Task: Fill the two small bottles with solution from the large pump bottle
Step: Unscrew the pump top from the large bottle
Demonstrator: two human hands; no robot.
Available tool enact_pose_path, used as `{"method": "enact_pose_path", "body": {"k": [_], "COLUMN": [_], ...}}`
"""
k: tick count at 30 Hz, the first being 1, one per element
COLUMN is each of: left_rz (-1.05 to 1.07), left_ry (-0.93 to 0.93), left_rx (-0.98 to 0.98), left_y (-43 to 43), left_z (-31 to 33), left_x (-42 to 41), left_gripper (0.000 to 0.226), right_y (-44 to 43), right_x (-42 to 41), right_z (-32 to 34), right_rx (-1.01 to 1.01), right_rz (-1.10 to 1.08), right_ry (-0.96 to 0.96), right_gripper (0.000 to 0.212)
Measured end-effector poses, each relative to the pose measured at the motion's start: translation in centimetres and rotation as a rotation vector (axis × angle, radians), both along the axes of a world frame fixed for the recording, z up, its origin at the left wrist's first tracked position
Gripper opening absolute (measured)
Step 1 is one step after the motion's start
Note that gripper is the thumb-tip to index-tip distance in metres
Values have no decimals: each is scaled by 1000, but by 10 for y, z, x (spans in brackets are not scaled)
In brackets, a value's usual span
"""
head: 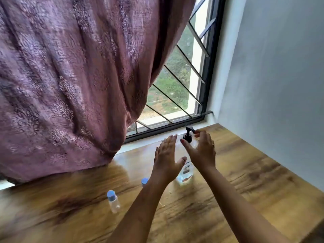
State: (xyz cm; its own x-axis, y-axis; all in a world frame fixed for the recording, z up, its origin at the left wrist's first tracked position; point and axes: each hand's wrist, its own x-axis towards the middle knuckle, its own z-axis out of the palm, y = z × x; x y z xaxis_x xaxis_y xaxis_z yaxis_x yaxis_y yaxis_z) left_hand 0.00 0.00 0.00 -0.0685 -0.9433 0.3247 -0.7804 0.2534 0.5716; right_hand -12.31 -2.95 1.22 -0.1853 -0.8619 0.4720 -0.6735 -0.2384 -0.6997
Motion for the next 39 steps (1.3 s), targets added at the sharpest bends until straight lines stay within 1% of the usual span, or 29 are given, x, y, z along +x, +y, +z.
{"method": "enact_pose_path", "body": {"k": [2,4,7,11,14,16,20,23,26,28,31,33,36,39], "left_rz": [-10,-2,-6,-8,-69,-110,-234,-352,-434,-473,-500,-501,-460,-357], "left_ry": [60,115,148,190,194,215,479,591,648,665,668,658,640,604], "left_rx": [17,80,148,175,186,232,419,528,609,642,671,664,607,510], "left_y": [-7,-11,-17,-21,-23,-26,-30,-26,-17,-12,-2,7,21,31], "left_z": [-1,-1,-4,-7,-6,-6,-2,4,7,6,7,7,3,-5], "left_x": [-5,-9,-14,-14,-13,-9,6,12,13,13,13,11,6,-5], "left_gripper": [80,82,83,83,83,81,76,70,67,69,68,67,68,72], "right_y": [-9,-16,-20,-20,-19,-17,-10,-4,8,14,22,28,38,46], "right_x": [1,4,4,0,-7,-13,-27,-39,-49,-51,-45,-40,-36,-40], "right_z": [5,7,4,6,8,10,16,19,25,22,10,6,4,3], "right_rx": [65,84,57,15,16,25,123,269,393,415,342,283,226,208], "right_rz": [33,50,83,160,205,248,439,616,749,752,568,483,499,599], "right_ry": [8,28,-22,-49,-56,-55,-137,-272,-422,-412,-327,-305,-349,-378], "right_gripper": [49,44,36,30,26,23,27,34,40,45,54,54,44,40]}}
